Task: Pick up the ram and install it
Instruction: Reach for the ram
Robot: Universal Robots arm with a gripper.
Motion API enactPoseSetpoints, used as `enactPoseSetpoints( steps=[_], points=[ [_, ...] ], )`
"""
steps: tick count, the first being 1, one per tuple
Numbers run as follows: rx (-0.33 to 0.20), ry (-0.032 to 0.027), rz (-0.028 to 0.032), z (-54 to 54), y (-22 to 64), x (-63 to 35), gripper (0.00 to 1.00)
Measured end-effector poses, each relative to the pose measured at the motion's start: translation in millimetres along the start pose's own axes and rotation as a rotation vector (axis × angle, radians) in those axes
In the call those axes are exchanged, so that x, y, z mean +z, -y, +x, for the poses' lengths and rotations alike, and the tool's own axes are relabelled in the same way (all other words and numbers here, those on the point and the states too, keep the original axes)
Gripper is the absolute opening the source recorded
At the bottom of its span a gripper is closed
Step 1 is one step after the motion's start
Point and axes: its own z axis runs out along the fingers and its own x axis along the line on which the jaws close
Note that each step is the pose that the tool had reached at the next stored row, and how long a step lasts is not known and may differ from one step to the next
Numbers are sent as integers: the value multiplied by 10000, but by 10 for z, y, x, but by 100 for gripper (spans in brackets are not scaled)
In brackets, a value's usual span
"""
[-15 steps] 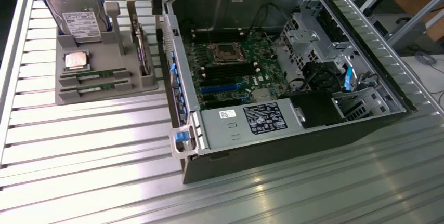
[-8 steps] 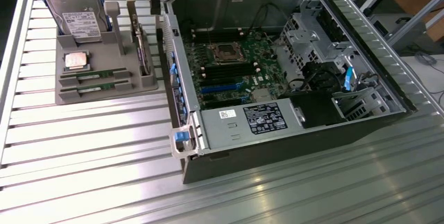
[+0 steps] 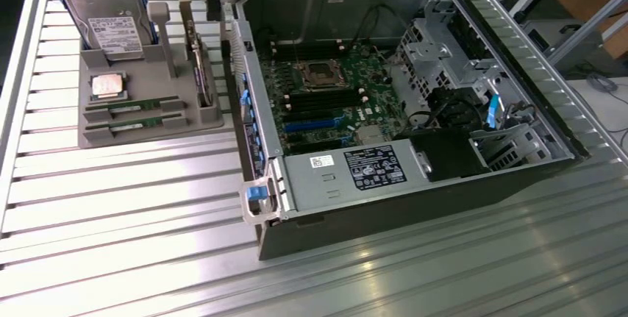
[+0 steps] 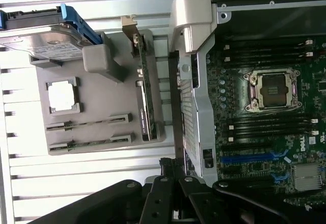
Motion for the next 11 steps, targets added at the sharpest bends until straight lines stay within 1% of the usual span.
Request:
enactPoseSetpoints(
  steps=[11],
  points=[
    [0, 0, 0, 61, 5, -2, 11]
  ],
)
